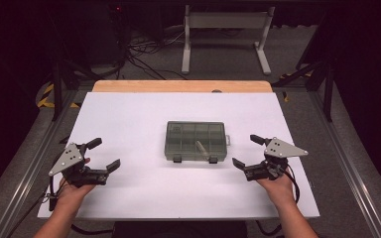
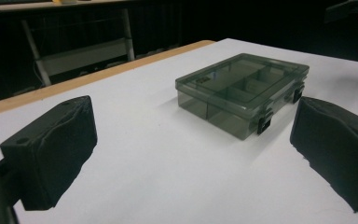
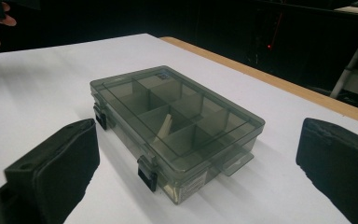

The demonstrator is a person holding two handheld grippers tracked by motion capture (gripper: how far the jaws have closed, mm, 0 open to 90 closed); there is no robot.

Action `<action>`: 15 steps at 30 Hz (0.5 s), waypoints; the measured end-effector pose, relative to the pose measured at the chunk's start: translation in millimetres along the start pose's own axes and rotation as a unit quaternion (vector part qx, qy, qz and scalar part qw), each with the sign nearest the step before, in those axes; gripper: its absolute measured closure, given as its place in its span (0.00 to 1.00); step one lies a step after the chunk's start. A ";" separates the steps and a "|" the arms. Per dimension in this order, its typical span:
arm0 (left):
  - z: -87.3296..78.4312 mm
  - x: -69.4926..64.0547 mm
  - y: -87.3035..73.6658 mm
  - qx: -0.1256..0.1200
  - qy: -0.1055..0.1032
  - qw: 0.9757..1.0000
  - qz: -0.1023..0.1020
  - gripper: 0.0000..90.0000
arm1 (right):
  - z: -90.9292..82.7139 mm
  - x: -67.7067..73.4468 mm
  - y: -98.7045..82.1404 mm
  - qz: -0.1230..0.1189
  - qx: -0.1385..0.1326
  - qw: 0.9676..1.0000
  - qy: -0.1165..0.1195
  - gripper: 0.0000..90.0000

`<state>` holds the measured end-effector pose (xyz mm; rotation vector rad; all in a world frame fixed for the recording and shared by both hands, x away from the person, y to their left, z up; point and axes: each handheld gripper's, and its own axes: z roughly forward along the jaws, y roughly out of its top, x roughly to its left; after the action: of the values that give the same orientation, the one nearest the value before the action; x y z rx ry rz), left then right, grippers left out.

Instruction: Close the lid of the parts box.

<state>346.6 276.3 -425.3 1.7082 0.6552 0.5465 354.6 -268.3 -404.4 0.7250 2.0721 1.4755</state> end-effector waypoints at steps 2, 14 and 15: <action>-0.3 0.5 -2.3 0.001 0.002 1.000 -0.001 0.01 | -0.2 0.6 -1.7 0.000 0.001 1.000 0.000 0.00; 4.8 7.2 -32.4 0.004 0.014 0.999 -0.041 0.01 | 3.8 -0.6 -29.5 0.022 0.024 0.999 -0.017 0.00; 6.2 6.6 -32.8 0.014 0.015 0.999 -0.030 0.01 | 4.2 -0.9 -31.5 0.024 0.023 0.999 -0.016 0.00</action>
<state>351.0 282.1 -458.5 1.7025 0.7372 0.5242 353.7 -274.7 -435.6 0.8161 2.0849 1.4353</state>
